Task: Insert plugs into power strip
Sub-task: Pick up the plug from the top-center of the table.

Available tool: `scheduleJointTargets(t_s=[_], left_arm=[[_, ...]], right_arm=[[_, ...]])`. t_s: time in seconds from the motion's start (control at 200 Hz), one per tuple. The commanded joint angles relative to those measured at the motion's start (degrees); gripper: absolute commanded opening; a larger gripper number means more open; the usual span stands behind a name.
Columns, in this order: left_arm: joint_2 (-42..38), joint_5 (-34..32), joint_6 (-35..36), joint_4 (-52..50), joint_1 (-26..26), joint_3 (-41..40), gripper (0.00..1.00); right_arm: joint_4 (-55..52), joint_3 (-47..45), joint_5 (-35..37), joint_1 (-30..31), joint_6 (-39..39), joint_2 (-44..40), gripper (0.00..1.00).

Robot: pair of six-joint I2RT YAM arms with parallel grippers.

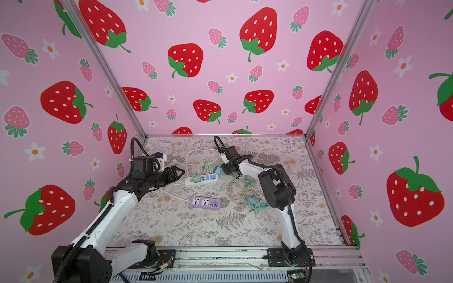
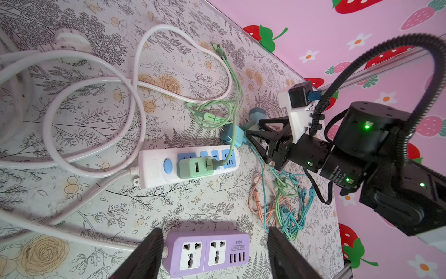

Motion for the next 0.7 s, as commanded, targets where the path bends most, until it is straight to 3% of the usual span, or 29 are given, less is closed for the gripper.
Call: scheduleJointTargets(t_s=[0.0,0.695], left_arm=[[-0.64,1.46,0.41,0.11,0.51,0.13,0.71],[-0.75,2.87,0.51,0.72,1.29,-0.84,0.70]], right_arm=[[-2.19,1.14,-0.49,-0.11,1.30,1.30,0.55],[-3.35,1.40,0.40,-0.68,3.48,3.22,0.54]])
